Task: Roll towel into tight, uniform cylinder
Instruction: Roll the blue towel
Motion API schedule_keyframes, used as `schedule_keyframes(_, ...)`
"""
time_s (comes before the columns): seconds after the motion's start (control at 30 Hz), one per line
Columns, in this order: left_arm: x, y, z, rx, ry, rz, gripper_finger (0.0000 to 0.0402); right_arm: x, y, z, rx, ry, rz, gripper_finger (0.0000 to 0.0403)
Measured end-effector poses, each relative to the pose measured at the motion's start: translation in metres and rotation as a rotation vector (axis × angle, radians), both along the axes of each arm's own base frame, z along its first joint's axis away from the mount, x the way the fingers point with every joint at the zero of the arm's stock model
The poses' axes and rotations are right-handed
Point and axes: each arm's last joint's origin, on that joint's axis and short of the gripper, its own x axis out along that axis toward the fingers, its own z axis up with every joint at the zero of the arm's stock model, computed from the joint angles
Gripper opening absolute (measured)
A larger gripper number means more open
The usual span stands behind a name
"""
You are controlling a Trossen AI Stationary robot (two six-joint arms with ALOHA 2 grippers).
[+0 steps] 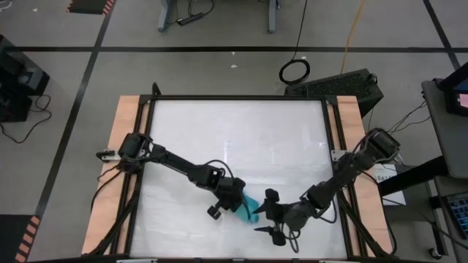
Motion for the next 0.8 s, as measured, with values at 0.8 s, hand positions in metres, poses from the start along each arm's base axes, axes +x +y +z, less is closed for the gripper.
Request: schedule_keyframes(0.8,0.009,0.048,0.005,-0.422,0.106,-0.023,0.0036,0.030,-0.003,-0.051,-0.467,0.019,0.130,0.0174)
